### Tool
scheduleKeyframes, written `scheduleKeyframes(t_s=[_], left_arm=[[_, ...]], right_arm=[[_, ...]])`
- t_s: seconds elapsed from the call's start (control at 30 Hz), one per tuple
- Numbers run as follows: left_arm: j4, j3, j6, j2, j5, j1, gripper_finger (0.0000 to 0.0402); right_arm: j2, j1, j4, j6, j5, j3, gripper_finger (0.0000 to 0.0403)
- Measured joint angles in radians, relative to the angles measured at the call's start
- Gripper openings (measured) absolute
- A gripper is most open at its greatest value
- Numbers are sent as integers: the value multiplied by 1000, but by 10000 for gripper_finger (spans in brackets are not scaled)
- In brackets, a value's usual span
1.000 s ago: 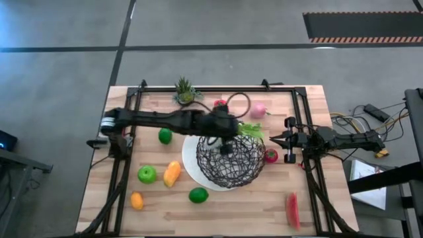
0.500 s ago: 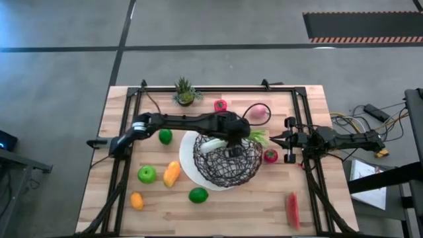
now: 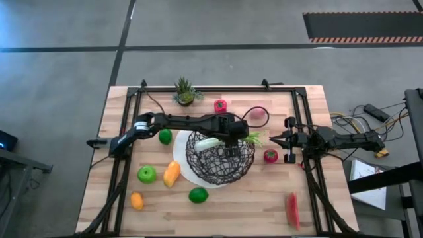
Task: Build produce basket
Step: Put the green celery into the wire basket
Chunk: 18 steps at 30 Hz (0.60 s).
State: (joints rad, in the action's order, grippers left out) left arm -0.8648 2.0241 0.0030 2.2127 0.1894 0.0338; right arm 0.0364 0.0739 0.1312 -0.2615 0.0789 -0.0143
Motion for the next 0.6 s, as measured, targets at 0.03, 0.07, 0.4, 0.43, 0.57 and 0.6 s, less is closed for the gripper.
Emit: scheduleKeyframes(t_s=[0.03, 0.07, 0.4, 0.43, 0.57, 0.6], left_arm=[[5, -5, 3, 0, 0, 0, 100], [12, -11, 4, 0, 0, 0, 113], [34, -19, 58, -1, -16, 1, 229], [35, -15, 63, -8, -16, 1, 237], [37, -16, 82, -60, -16, 4, 257], [36, -17, 83, -76, -16, 4, 259]], right_arm=[[0, 0, 0, 0, 0, 0, 11], [0, 0, 0, 0, 0, 0, 11], [0, 0, 0, 0, 0, 0, 11], [0, 0, 0, 0, 0, 0, 11], [0, 0, 0, 0, 0, 0, 11], [0, 0, 0, 0, 0, 0, 11]])
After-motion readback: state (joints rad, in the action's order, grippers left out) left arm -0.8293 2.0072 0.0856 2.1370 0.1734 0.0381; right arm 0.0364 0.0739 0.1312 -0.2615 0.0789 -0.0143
